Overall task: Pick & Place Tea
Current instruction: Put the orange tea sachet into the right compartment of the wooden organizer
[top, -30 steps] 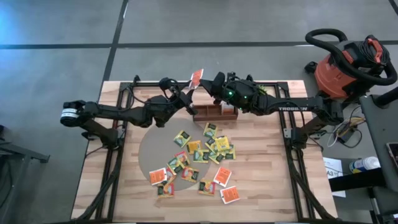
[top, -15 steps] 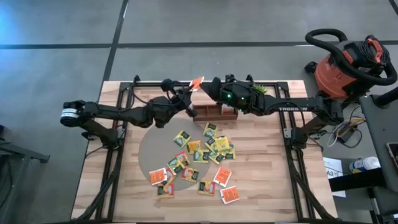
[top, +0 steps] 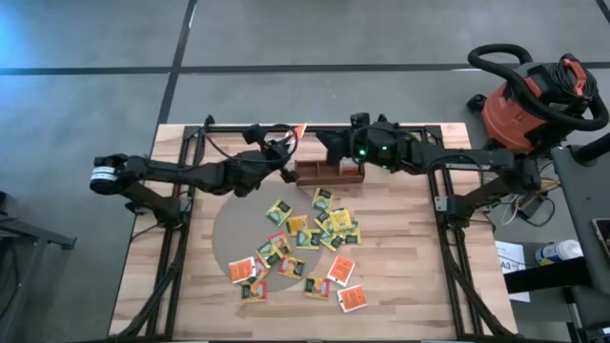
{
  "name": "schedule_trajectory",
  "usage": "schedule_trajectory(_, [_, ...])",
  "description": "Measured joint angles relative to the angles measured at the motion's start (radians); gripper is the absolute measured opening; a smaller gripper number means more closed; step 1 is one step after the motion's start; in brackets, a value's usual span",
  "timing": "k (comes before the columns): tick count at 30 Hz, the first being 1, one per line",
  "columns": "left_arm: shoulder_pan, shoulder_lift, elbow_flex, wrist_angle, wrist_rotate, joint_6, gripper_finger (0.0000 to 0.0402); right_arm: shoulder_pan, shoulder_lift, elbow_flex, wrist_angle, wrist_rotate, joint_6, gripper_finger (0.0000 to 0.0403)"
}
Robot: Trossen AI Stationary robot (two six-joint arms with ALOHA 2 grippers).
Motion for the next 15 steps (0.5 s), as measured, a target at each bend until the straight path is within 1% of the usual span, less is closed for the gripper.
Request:
schedule_trajectory(2, [0.010,-0.027,0.000,-0.088,0.110,-0.120,0.0001,0.006,-0.036,0.005,-0.080,-0.023,-0.140,0.0149])
schedule_trajectory(3, [0.020,-0.041,0.000,-0.130,0.205,-0.191,0.0000,0.008,-0.053,0.007,-0.125,-0.040,-0.197,0.0150])
schedule_trajectory(5, [0.057,-0.063,0.008,-0.215,0.443,-0.356,0.0000,0.015,-0.079,0.009,-0.223,-0.073,-0.281,0.0148])
schedule_trajectory(7, [0.105,-0.070,0.021,-0.245,0.690,-0.496,0.0000,0.022,-0.093,0.016,-0.313,-0.103,-0.299,0.0144])
schedule_trajectory(9, [0.146,-0.071,0.027,-0.248,0.867,-0.575,0.0000,0.028,-0.095,0.022,-0.390,-0.134,-0.303,0.0140])
schedule_trajectory(10, [0.161,-0.071,0.032,-0.248,0.916,-0.597,0.0000,0.030,-0.095,0.025,-0.410,-0.153,-0.303,0.0138])
schedule_trajectory(11, [0.172,-0.071,0.034,-0.248,0.939,-0.609,0.0000,0.031,-0.095,0.028,-0.428,-0.169,-0.304,0.0136])
schedule_trajectory(13, [0.181,-0.071,0.035,-0.251,0.952,-0.620,0.0000,0.043,-0.087,0.032,-0.438,-0.176,-0.324,0.0134])
schedule_trajectory(15, [0.185,-0.070,0.035,-0.263,0.966,-0.621,0.0000,0.056,-0.076,0.040,-0.433,-0.178,-0.384,0.0135])
